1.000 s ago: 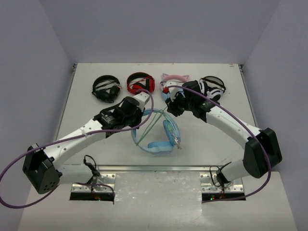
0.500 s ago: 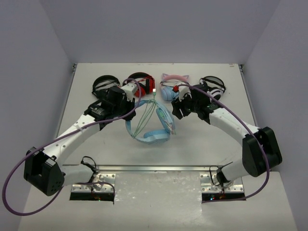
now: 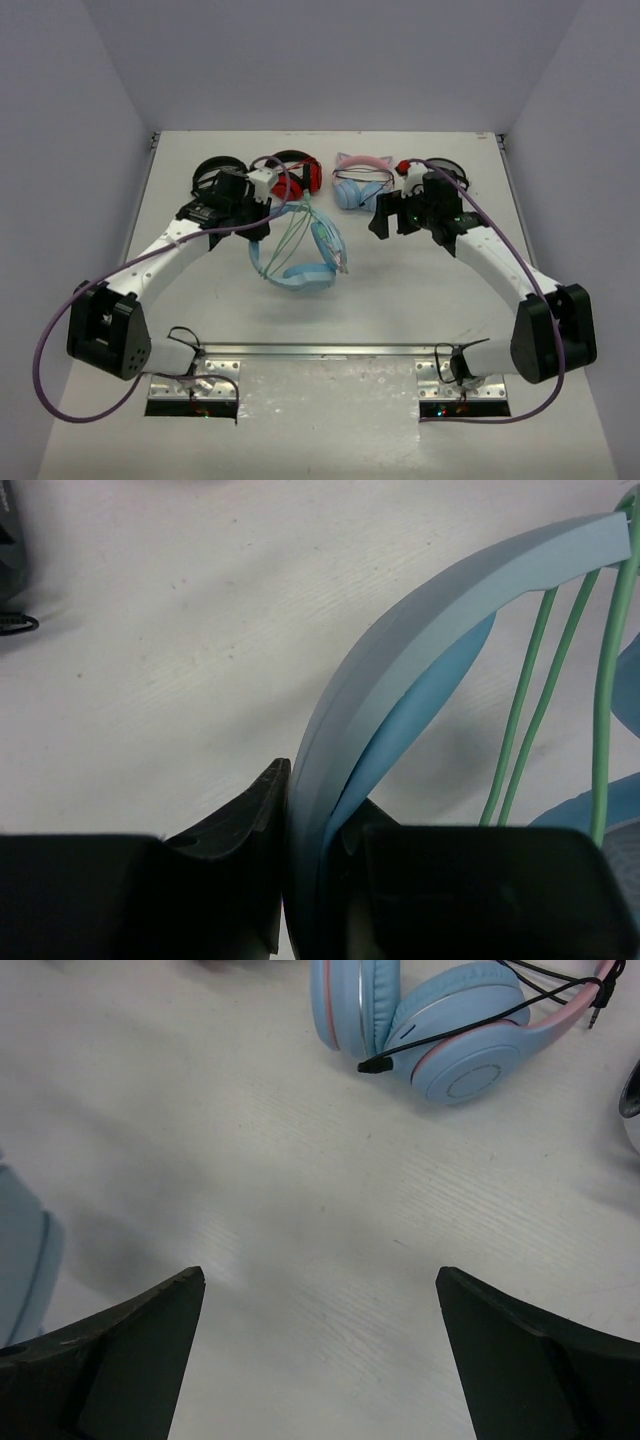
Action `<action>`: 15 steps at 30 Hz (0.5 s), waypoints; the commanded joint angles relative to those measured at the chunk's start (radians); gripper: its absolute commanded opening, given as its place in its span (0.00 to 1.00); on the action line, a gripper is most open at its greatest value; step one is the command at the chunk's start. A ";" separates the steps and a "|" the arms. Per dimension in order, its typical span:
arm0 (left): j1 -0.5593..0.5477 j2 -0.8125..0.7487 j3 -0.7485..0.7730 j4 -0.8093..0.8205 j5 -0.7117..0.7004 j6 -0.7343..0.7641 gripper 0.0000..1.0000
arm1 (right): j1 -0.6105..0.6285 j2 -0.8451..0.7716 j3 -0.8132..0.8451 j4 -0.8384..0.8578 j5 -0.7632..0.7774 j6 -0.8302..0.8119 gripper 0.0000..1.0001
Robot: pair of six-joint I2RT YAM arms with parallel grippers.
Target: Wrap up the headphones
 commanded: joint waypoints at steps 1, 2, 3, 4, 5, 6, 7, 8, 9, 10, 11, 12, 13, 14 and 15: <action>0.052 0.078 0.105 0.036 0.100 0.050 0.00 | 0.004 -0.077 0.043 -0.062 -0.037 0.095 0.99; 0.065 0.098 0.119 0.024 0.109 0.061 0.00 | 0.005 -0.091 0.040 -0.078 -0.046 0.098 0.99; 0.073 0.136 0.146 0.003 0.121 0.083 0.00 | 0.004 -0.119 0.036 -0.082 -0.069 0.100 0.99; 0.079 0.153 0.156 -0.005 0.132 0.100 0.00 | 0.005 -0.133 0.031 -0.088 -0.075 0.104 0.99; 0.084 0.164 0.163 -0.008 0.130 0.112 0.00 | 0.004 -0.145 0.020 -0.096 -0.084 0.109 0.99; 0.085 0.184 0.170 -0.014 0.132 0.127 0.00 | 0.004 -0.171 0.014 -0.096 -0.100 0.110 0.99; 0.087 0.192 0.170 -0.014 0.139 0.170 0.00 | 0.005 -0.185 0.006 -0.096 -0.129 0.110 0.99; 0.089 0.199 0.170 -0.014 0.161 0.190 0.00 | 0.005 -0.194 0.000 -0.095 -0.138 0.114 0.99; 0.092 0.216 0.173 -0.028 0.170 0.215 0.00 | 0.005 -0.205 -0.004 -0.093 -0.146 0.117 0.99; 0.093 0.224 0.177 -0.033 0.179 0.257 0.00 | 0.005 -0.222 -0.006 -0.092 -0.162 0.126 0.99; 0.096 0.230 0.185 -0.040 0.190 0.281 0.00 | 0.005 -0.228 -0.007 -0.088 -0.175 0.130 0.99; 0.098 0.251 0.194 -0.065 0.196 0.328 0.01 | 0.005 -0.237 -0.009 -0.085 -0.187 0.130 0.99; 0.102 0.261 0.212 -0.079 0.207 0.353 0.01 | 0.005 -0.239 -0.009 -0.084 -0.198 0.132 0.99; 0.114 0.270 0.222 -0.091 0.227 0.392 0.00 | 0.005 -0.240 -0.012 -0.085 -0.204 0.132 0.99; 0.121 0.280 0.231 -0.123 0.275 0.463 0.00 | 0.005 -0.243 -0.014 -0.085 -0.210 0.135 0.99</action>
